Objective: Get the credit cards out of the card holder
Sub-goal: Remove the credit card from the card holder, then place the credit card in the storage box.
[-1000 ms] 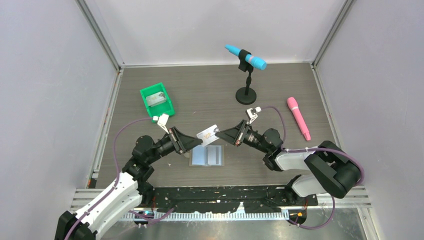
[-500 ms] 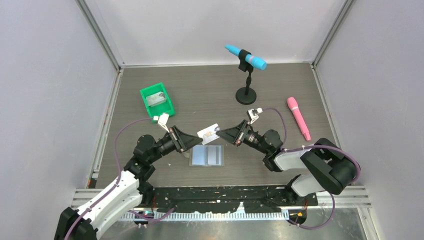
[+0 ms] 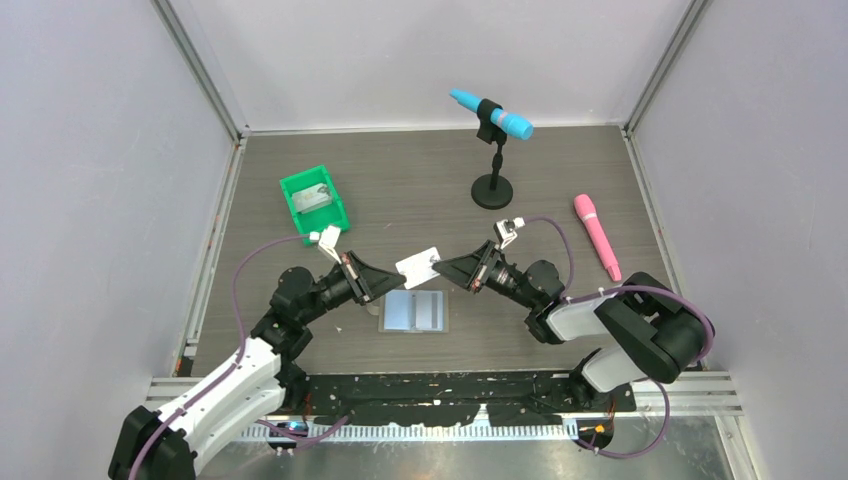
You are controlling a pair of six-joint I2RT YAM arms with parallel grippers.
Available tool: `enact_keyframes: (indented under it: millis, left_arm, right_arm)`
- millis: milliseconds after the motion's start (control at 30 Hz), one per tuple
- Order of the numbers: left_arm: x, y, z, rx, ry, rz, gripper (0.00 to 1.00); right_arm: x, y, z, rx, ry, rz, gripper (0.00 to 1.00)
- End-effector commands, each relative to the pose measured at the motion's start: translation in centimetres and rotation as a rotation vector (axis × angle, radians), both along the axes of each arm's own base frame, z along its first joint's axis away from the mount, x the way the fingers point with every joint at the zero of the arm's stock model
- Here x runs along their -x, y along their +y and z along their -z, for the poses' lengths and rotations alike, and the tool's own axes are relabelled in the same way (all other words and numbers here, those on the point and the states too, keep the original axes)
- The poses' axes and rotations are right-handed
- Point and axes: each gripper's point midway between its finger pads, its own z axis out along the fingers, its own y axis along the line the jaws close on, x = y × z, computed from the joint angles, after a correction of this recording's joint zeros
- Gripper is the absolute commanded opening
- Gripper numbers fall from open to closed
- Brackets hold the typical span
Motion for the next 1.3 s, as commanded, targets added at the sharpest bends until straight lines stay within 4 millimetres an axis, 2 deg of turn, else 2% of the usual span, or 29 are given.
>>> enact_keyframes:
  millis: [0,100,167,333,367,400,433,467,500,567,600,633,667,700,733,767,800,833,867,967,1100,1267]
  left_arm:
    - [-0.6,0.2,-2.2,0.018,-0.078,-0.025,0.0]
    - [-0.8,0.3,-2.1,-0.008,-0.077,-0.031,0.0]
    - [-1.0,0.3,-2.0,-0.037,-0.076,-0.025,0.0]
    - [-1.7,1.0,-2.2,-0.12,-0.073,-0.005,0.0]
    - [-2.0,1.3,-2.4,-0.131,-0.077,-0.007,0.0]
    - [-2.3,1.6,-2.5,-0.138,-0.075,-0.012,0.0]
    - [-2.7,2.0,-2.6,-0.146,-0.07,-0.02,0.0]
    - [-3.0,2.5,-2.6,-0.159,-0.062,-0.028,0.0]
    - [-3.4,2.9,-2.7,-0.171,-0.055,-0.039,0.0]
    - [-4.3,4.0,-3.2,-0.201,-0.053,-0.062,0.0]
    - [-4.8,4.7,-3.2,-0.225,-0.042,-0.079,0.0]
    - [-5.4,5.5,-3.2,-0.251,-0.031,-0.099,0.0]
    - [-6.0,6.3,-3.3,-0.273,-0.018,-0.12,0.0]
    - [-6.5,7.1,-3.5,-0.291,-0.007,-0.137,0.0]
    - [-7.3,8.1,-3.6,-0.306,0.007,-0.161,0.0]
    - [-7.9,8.9,-3.8,-0.324,0.018,-0.175,0.0]
    - [-8.5,9.8,-4.1,-0.343,0.032,-0.194,0.0]
    - [-9.0,10.6,-4.1,-0.363,0.052,-0.208,0.0]
    - [-9.4,11.4,-4.1,-0.384,0.08,-0.226,0.0]
    - [-11.6,14.3,-4.6,-0.44,0.108,-0.308,0.0]
    - [-14.2,17.7,-4.0,-0.498,0.202,-0.377,0.0]
    - [-17.6,20.8,-2.3,-0.575,0.287,-0.45,0.0]
  right_arm:
    - [0.3,-0.2,-0.7,-0.02,-0.043,-0.003,0.22]
    - [0.4,-0.4,-0.7,-0.014,-0.05,0.001,0.32]
    - [0.2,-0.5,-0.6,0.001,-0.054,0.003,0.42]
    - [-0.2,-1.3,0.6,0.08,-0.037,0.025,0.77]
    - [-0.2,-1.6,0.1,0.084,-0.064,0.036,0.81]
    - [-0.3,-1.7,0.8,0.112,-0.047,0.04,0.85]
    - [-0.2,-2.0,0.0,0.117,-0.087,0.048,0.88]
    - [-0.2,-2.0,0.8,0.153,-0.069,0.049,0.94]
    - [-0.2,-2.2,-0.2,0.16,-0.122,0.058,0.97]
    - [-0.2,-2.4,0.6,0.241,-0.12,0.058,0.96]
    - [0.0,-2.6,-0.1,0.246,-0.146,0.064,0.96]
    - [-0.1,-2.8,0.3,0.29,-0.151,0.068,0.95]
    - [0.1,-3.0,-0.5,0.291,-0.181,0.076,0.95]
    - [0.0,-3.2,0.0,0.334,-0.185,0.079,0.95]
    - [0.2,-3.5,-0.7,0.336,-0.212,0.088,0.95]
    - [0.1,-3.7,-0.4,0.375,-0.219,0.091,0.95]
    - [0.2,-3.9,-1.1,0.382,-0.258,0.099,0.95]
    - [0.4,-4.1,-0.8,0.404,-0.25,0.096,0.95]
    - [0.5,-4.2,-1.4,0.408,-0.283,0.1,0.95]
    - [0.8,-4.7,-1.4,0.442,-0.304,0.106,0.95]
    - [0.6,-5.5,-1.4,0.479,-0.32,0.144,0.95]
    - [0.4,-5.4,-1.7,0.522,-0.345,0.126,0.95]
